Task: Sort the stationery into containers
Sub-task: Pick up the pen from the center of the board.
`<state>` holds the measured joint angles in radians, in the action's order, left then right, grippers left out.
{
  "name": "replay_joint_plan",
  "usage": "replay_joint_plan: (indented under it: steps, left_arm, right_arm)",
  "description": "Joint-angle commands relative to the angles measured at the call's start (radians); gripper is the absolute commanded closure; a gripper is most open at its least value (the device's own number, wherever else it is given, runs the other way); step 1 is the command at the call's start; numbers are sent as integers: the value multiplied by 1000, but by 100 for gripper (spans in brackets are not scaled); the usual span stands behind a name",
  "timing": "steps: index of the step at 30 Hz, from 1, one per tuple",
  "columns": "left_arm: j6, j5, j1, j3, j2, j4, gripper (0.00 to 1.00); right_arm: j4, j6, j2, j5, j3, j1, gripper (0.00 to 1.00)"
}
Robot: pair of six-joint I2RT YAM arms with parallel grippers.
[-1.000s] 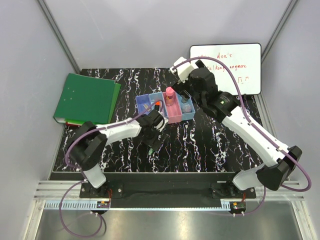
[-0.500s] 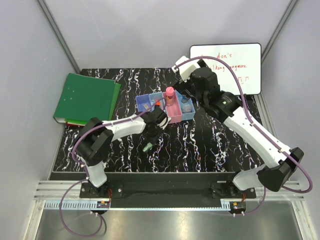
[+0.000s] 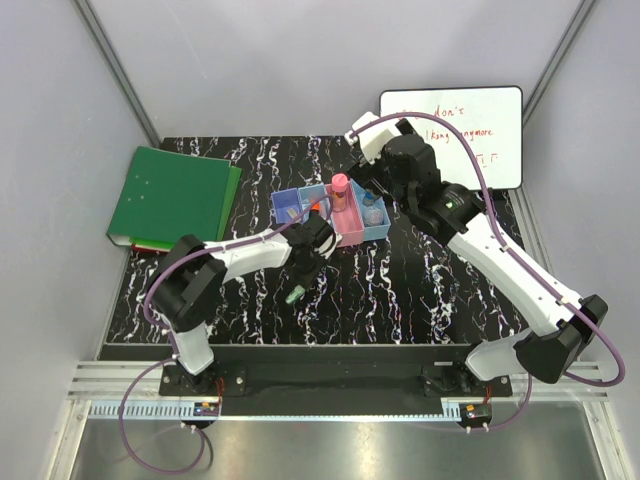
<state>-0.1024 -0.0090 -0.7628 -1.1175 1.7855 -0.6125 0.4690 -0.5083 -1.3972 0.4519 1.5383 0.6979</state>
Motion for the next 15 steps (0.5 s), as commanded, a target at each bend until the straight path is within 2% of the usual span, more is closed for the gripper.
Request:
replay_joint_plan:
  steps: [1, 15]
  left_arm:
    - [4, -22, -1, -7, -63, -6, 100]
    - [75, -71, -1, -24, -282, -73, 100]
  right_arm:
    - [-26, 1, 33, -4, -6, -8, 2]
    - [-26, -21, 23, -7, -10, -8, 3]
